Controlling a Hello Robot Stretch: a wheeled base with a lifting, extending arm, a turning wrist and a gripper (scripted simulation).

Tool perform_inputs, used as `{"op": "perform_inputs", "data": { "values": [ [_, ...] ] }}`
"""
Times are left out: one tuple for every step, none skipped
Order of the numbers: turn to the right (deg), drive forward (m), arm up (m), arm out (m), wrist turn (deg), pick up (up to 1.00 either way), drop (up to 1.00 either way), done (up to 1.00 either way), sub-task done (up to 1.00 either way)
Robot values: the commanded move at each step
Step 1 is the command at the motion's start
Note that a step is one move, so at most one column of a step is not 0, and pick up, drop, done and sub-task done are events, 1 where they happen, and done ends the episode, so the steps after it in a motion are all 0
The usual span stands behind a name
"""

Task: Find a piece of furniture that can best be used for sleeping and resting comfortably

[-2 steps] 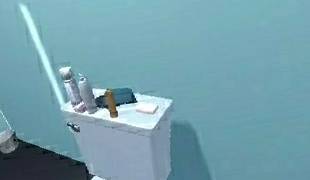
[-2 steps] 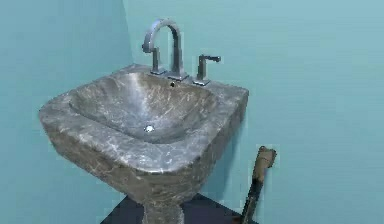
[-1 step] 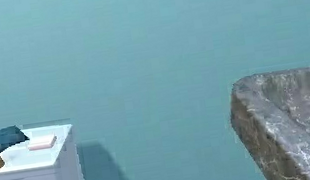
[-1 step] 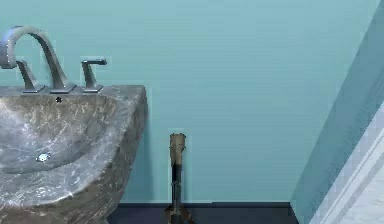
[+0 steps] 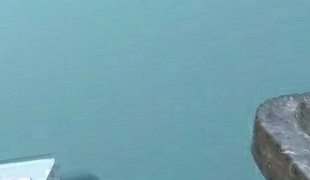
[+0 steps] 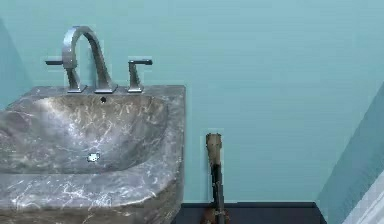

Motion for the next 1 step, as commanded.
{"op": "perform_inputs", "data": {
  "values": [
    [45.0, 0.0, 0.0, 0.0, 0.0, 0.0, 0.0, 0.0, 0.0]
  ]
}}
